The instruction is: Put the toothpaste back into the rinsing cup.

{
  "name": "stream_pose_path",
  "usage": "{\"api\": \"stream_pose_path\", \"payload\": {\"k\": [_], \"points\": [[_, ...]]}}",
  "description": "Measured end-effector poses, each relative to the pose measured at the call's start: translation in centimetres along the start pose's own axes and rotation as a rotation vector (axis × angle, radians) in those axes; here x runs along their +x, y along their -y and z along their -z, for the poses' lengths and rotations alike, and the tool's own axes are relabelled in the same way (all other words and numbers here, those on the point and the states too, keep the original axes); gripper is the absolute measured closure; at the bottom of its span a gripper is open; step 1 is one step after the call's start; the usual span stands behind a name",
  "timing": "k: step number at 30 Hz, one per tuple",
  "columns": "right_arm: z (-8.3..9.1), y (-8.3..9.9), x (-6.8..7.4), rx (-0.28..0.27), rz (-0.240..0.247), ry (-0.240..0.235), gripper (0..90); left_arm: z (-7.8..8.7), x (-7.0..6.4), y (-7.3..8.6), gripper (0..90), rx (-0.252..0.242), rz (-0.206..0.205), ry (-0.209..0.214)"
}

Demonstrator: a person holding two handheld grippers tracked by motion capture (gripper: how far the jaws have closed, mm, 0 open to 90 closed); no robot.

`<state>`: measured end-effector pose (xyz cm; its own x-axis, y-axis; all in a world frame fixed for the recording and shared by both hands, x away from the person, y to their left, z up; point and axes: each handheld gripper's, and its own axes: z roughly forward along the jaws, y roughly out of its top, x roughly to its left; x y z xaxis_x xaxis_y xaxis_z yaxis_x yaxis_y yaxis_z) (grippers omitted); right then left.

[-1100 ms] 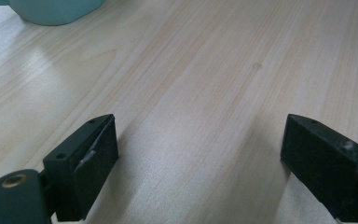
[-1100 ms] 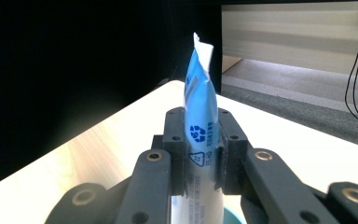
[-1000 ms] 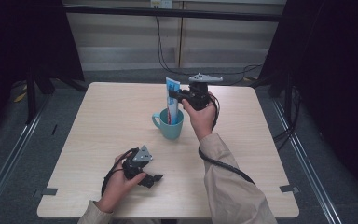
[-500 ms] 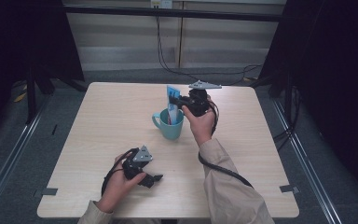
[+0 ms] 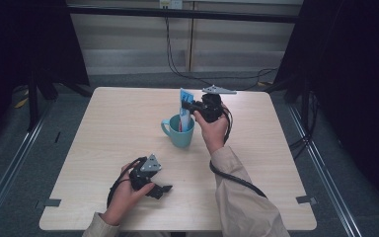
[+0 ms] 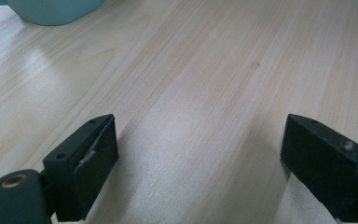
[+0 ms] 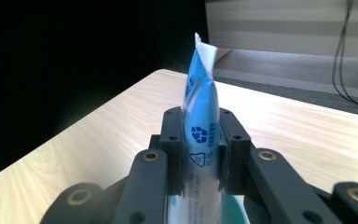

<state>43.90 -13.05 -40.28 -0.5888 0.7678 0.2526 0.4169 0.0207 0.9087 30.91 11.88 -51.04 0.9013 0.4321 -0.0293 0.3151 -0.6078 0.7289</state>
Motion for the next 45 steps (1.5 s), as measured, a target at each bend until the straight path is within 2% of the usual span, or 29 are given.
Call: {"api": "stream_pose_path", "payload": {"k": [8,12,18,27,30,33,37,41,45], "points": [[0.4,0.0,-0.6,0.005,-0.005,0.029,72.6,0.1,0.0,0.0,10.7,0.001,-0.001,0.005],[0.6,0.3,-1.1,-0.004,-0.024,0.034,69.8,0.0,0.0,0.0,10.6,0.001,-0.001,0.004],[0.9,0.5,-1.4,0.011,-0.012,0.035,63.9,0.1,0.0,0.0,10.4,0.006,0.0,0.002],[1.3,0.5,-1.6,0.044,0.014,0.037,48.7,0.0,0.0,0.0,9.9,0.002,-0.002,0.005],[1.7,0.7,-1.8,0.042,0.007,0.03,42.1,0.0,0.0,0.0,9.7,0.003,0.0,0.005],[2.4,0.8,-1.9,0.064,0.035,0.031,36.2,0.0,0.0,0.0,9.7,0.003,0.0,0.006],[3.7,1.0,-2.1,0.091,0.1,0.049,31.4,0.0,-0.1,0.0,9.6,0.003,0.001,0.007],[5.2,1.5,-2.4,0.107,0.125,0.054,26.7,0.1,0.0,0.0,9.6,0.013,-0.008,0.008],[6.3,2.7,-2.5,0.129,0.144,0.036,23.8,0.1,0.0,0.0,9.6,0.017,-0.014,0.009]]}}
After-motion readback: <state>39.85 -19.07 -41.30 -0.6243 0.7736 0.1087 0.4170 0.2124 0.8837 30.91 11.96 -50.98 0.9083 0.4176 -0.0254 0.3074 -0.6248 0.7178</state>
